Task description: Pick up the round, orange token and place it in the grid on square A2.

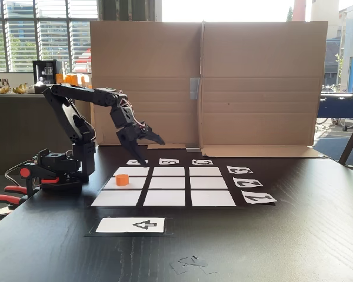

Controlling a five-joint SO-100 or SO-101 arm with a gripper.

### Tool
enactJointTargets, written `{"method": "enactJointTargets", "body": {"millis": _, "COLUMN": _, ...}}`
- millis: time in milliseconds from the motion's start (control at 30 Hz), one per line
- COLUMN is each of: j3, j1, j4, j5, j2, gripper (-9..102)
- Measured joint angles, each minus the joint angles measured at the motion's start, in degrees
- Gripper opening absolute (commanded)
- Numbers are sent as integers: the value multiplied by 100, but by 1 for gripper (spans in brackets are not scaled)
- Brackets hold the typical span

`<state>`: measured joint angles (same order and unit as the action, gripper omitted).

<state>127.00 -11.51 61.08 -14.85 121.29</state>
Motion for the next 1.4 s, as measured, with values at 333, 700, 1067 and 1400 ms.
{"method": "enactJointTargets", "body": {"millis": 333, "j3": -773, "j1": -1547, "j4": -1564, "j5": -2136, "j2": 896, "gripper": 55}}
{"method": "enactJointTargets", "body": {"millis": 700, "j3": -835, "j1": -3683, "j4": -2681, "j5": -4025, "j2": 1995, "gripper": 55}}
{"method": "enactJointTargets", "body": {"millis": 1067, "j3": 0, "j1": -6126, "j4": -3604, "j5": -5238, "j2": 3103, "gripper": 55}}
{"method": "enactJointTargets", "body": {"millis": 1400, "j3": 2065, "j1": -6794, "j4": -3700, "j5": -5537, "j2": 4693, "gripper": 54}}
